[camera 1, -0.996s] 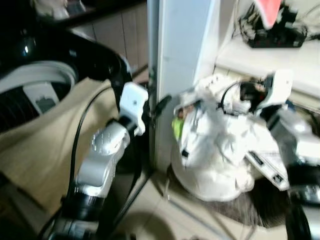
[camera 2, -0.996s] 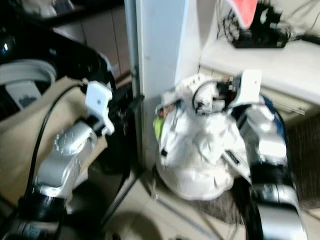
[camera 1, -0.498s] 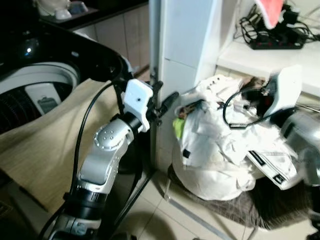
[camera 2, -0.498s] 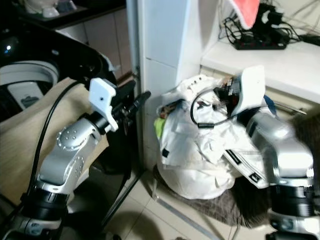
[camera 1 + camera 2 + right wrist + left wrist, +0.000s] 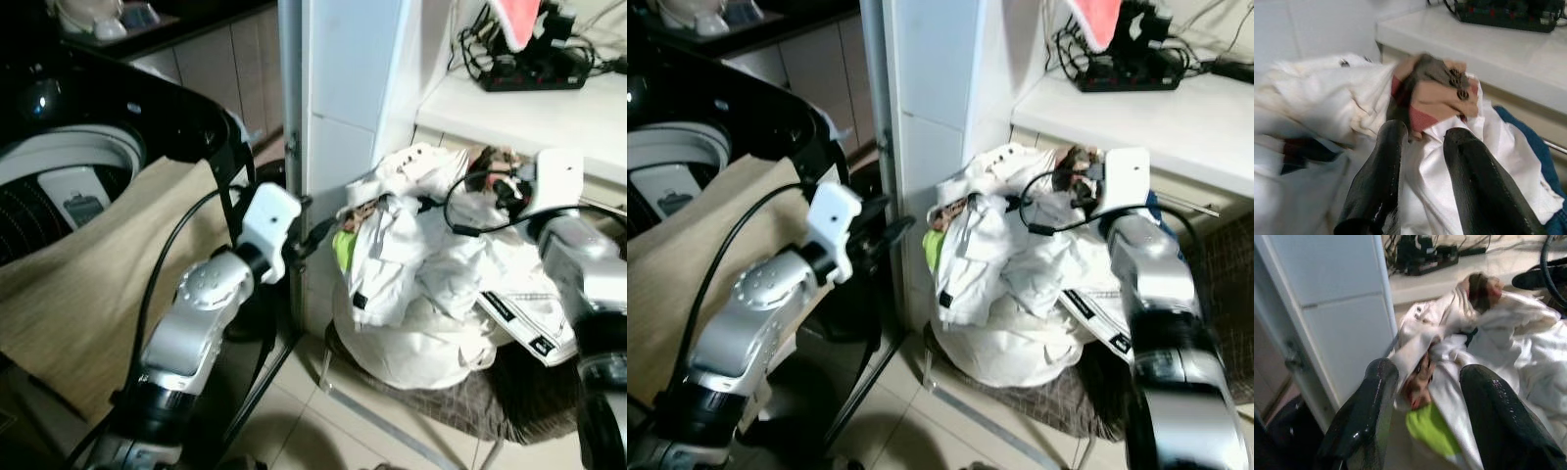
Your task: Clothes washing
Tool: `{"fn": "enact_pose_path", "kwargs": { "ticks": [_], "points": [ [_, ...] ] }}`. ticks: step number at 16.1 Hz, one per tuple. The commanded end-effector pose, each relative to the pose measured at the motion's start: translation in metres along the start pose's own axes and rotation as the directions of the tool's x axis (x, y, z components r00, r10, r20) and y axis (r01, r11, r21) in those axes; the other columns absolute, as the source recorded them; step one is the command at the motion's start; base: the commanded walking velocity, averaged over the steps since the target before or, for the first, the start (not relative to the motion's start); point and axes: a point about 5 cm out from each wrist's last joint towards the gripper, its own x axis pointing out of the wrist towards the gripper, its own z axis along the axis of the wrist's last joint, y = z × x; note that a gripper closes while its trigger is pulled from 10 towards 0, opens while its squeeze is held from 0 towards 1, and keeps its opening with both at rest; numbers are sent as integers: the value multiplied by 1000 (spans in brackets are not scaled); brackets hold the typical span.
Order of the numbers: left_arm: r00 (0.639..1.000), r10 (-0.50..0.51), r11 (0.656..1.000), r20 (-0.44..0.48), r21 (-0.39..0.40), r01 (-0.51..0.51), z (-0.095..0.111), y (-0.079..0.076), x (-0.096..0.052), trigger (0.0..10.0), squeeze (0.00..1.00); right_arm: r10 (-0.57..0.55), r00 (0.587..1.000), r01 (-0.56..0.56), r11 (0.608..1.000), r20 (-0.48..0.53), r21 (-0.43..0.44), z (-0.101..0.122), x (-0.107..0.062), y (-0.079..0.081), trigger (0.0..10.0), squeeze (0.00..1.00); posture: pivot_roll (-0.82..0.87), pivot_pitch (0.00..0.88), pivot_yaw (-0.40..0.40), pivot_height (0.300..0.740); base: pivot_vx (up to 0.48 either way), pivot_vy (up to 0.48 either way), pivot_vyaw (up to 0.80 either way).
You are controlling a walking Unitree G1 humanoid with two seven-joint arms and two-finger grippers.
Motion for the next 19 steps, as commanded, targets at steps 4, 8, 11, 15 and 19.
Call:
{"fn": "enact_pose_path", "kwargs": {
  "ticks": [4,8,11,15,19],
  "points": [
    [1000,-10,1000,27,0,10,13,3,-8,10000,0,-24,1000,23,999,-20,-36,0,12,-3,10000,1000,-47,26,7,740,0,0,0],
    [998,-63,998,17,10,63,17,-4,-16,10000,0,-23,999,20,997,-43,-71,0,17,-4,10000,1000,-20,50,11,740,0,0,0],
    [995,-97,995,2,14,97,18,-7,-20,10000,0,-94,991,83,990,-99,-111,-5,16,-12,10000,1000,-7,48,4,740,0,0,0],
    [965,-261,965,-16,-17,261,17,-22,-26,10000,0,-94,970,51,981,-222,-190,-27,13,-9,10000,0,-13,34,8,740,0,0,0],
    [959,-282,959,-30,-8,282,17,-27,-24,10000,0,-108,966,65,981,-234,-185,-34,11,-12,0,0,-12,31,3,740,0,0,0]
  ]
}}
